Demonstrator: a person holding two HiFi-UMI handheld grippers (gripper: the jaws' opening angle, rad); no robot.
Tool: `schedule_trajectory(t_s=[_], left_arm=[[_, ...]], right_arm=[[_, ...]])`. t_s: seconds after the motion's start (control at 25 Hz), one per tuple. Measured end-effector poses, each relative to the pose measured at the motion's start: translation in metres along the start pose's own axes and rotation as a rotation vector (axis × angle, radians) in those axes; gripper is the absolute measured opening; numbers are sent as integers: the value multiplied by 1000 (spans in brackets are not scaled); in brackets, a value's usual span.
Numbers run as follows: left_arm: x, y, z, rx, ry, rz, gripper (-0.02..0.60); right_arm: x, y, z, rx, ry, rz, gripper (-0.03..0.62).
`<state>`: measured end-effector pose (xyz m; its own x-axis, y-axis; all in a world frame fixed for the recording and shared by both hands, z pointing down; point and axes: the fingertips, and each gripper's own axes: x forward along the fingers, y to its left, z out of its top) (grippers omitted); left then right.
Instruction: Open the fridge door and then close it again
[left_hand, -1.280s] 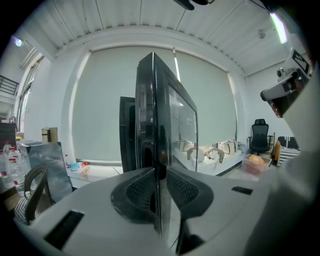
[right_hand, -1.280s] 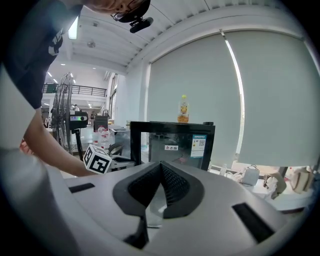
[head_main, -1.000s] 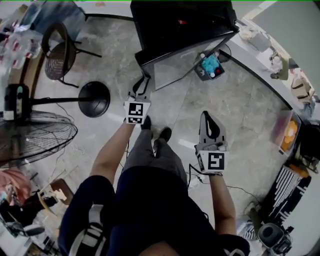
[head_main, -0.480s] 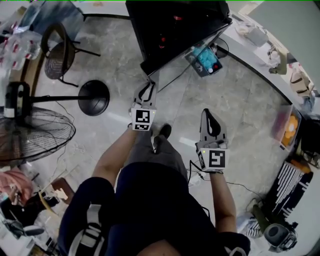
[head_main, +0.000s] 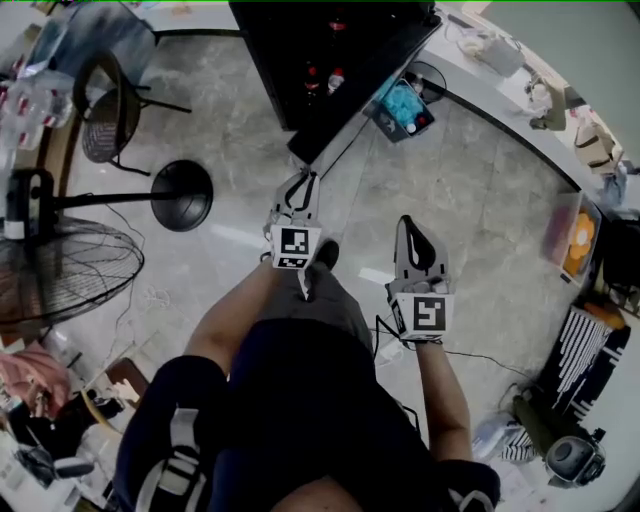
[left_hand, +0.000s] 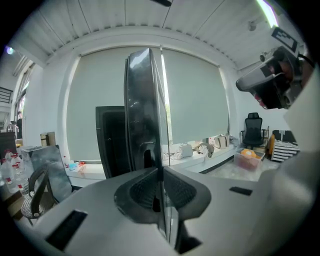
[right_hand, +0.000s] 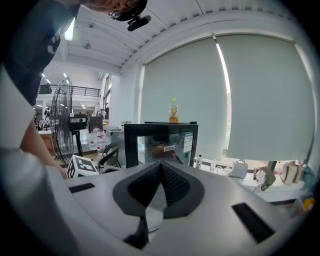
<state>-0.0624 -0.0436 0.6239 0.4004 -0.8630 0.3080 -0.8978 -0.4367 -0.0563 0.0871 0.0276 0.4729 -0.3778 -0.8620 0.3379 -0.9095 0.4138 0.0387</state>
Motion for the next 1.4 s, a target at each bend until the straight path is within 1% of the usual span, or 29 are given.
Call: schedule_trajectory(t_s=[0.32, 0.56, 0.76, 0.92, 1.12, 1.24, 1.4], left_arm=[[-6, -41, 2, 23, 0, -30, 48], [-7, -60, 3, 41, 12, -37, 46], [-9, -69, 3, 66, 16, -48, 46], [-9, -77, 5, 71, 14, -52, 46], [-10, -87, 6, 102, 12, -69, 44], [-9, -89, 4, 109, 12, -68, 44], [-10, -84, 4, 111, 10, -68, 46]], right_arm=[[-22, -8, -12, 13, 17, -20, 18], [-35, -13, -19, 20, 21, -37, 18], [-40, -15, -19, 21, 20, -52, 18], [-45, -22, -22, 21, 33, -72, 18], [-46, -24, -20, 9, 24, -78, 18], [-45, -24, -21, 11, 42, -89, 18], [-44, -22, -23, 15, 35, -84, 18]])
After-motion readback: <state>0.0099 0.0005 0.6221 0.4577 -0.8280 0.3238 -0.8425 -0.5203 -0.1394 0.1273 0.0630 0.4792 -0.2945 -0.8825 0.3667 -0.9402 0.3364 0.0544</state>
